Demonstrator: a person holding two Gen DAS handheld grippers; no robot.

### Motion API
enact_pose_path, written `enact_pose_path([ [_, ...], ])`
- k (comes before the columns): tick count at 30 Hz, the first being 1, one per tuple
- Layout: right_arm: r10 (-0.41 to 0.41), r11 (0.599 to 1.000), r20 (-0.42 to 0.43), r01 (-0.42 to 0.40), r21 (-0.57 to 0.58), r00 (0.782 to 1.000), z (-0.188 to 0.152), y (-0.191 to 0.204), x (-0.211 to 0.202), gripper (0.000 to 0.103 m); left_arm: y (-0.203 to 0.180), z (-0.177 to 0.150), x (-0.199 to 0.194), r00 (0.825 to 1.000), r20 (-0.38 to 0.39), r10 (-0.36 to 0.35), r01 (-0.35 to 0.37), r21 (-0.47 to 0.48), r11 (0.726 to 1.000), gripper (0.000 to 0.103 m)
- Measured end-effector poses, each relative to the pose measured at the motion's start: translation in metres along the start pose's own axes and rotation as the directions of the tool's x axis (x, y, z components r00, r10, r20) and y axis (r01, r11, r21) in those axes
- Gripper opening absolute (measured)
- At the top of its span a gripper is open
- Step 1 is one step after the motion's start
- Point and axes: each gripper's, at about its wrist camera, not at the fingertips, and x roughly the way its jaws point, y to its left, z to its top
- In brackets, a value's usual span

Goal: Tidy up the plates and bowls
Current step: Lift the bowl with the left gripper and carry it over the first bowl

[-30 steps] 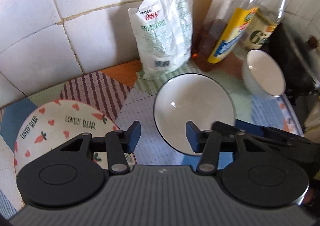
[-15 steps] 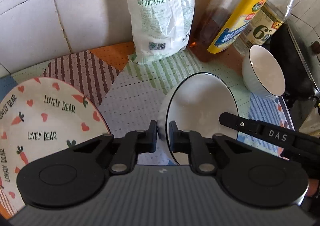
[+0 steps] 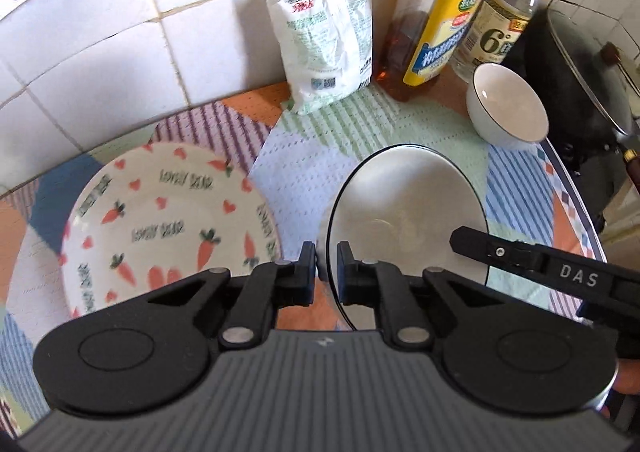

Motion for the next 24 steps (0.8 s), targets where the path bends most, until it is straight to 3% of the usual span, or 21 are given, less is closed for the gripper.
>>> enact_pose_path([
  [6,-0.008,0.998,0.070,0.012,-0.060,0.998,-0.032,0.005,-0.029,0.012,0.008,-0.028,-0.034,0.999,0.009,-0.042,0.041,0.027,0.999,0.010],
  [11,-0.022,0.987,0.098,0.037,-0.155,0.995,-0.059,0.024,-0.042,0.012,0.004,-0.058,-0.054,1.000,0.000,0.026,-0.026,0.073,0.997,0.010],
  [24,-0.029,0.974,0.109,0.053,-0.220,0.994,-0.121,0.035,-0.048,0.012,0.018,-0.117,-0.066,0.998,-0.046,0.046,-0.042,0.087,0.995,0.012],
])
